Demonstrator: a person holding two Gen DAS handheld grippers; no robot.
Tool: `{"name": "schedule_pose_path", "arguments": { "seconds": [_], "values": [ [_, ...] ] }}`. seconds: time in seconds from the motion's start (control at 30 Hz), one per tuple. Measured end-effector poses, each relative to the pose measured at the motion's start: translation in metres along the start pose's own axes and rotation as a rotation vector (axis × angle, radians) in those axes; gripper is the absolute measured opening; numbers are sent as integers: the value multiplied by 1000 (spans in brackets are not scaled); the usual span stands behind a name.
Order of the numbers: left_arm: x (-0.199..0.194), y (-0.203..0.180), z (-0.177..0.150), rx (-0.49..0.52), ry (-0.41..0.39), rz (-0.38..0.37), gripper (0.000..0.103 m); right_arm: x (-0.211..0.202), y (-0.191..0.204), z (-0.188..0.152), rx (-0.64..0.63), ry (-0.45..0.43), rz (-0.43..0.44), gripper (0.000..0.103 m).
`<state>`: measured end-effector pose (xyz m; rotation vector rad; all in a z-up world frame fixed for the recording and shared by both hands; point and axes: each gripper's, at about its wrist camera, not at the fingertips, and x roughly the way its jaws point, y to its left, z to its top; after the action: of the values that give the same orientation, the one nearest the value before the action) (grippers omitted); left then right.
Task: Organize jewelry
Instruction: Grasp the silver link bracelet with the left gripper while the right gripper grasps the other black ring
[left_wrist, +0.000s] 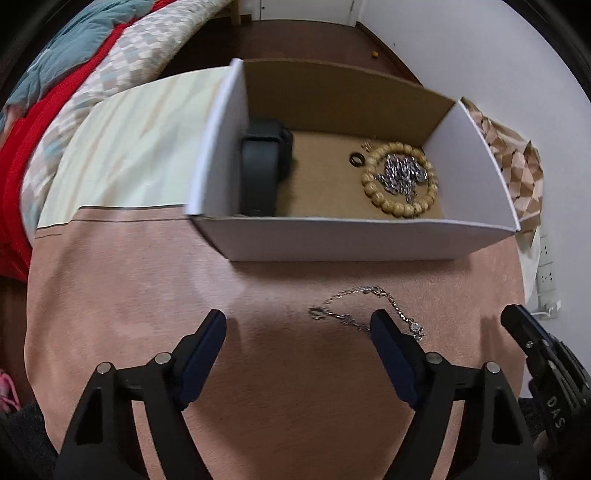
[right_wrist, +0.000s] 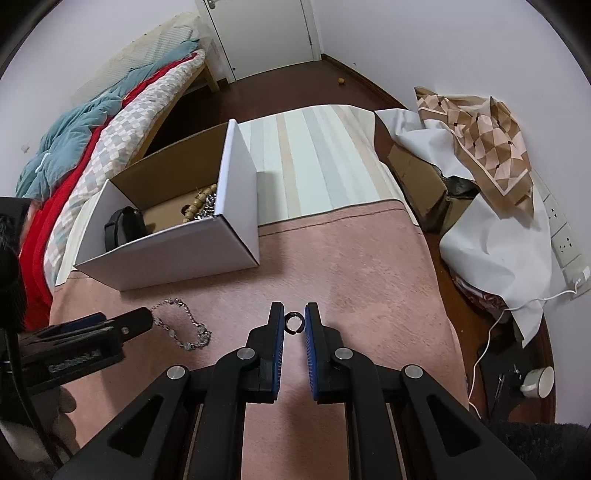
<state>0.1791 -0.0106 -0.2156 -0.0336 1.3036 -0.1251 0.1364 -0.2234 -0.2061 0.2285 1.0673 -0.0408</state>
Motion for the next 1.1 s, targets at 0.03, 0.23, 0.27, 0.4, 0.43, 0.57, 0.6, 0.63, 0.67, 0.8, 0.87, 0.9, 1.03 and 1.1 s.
{"name": "schedule_pose_path", "arguments": {
  "seconds": [0.03, 0.23, 0.27, 0.4, 0.43, 0.57, 0.6, 0.63, 0.67, 0.8, 0.87, 0.9, 1.03, 1.1],
  "values": [
    [1, -4, -1, 8, 0, 1, 71, 0, -2, -1, 2, 0, -2, 12],
    [6, -14, 0, 50, -4, -16, 4, -1, -5, 0, 15, -4, -14, 12],
    [6, -13, 1, 41, 3, -32, 3, -1, -5, 1, 17, -5, -13, 12],
    [-4, -6, 2, 29, -20, -46, 1, -7, -5, 3, 25, -18, -6, 12],
    [-9, -4, 2, 25, -29, -53, 1, -8, -5, 4, 27, -21, -2, 12],
    [-31, 5, 5, 18, -66, -80, 0, -18, -3, 7, 33, -38, 18, 12],
    [-38, 7, 5, 17, -78, -89, 0, -21, -2, 8, 32, -43, 22, 12],
    [-42, 12, 5, 14, -84, -96, 0, -23, -1, 9, 32, -48, 26, 12],
    [-47, 14, 5, 10, -93, -106, 0, -25, -1, 9, 32, -51, 30, 12],
    [-47, 10, 2, 41, -107, -168, 12, -30, 0, 10, 35, -64, 30, 12],
    [-38, -6, -4, 93, -74, -173, 33, -29, -3, 9, 43, -62, 27, 12],
    [-34, -15, -8, 120, -74, -172, 44, -29, -6, 8, 47, -60, 22, 12],
    [-15, -47, -20, 225, -49, -146, 45, -29, -18, 4, 68, -51, 6, 12],
    [-8, -58, -27, 271, -43, -116, 45, -29, -27, 2, 87, -50, -4, 12]
  ]
}}
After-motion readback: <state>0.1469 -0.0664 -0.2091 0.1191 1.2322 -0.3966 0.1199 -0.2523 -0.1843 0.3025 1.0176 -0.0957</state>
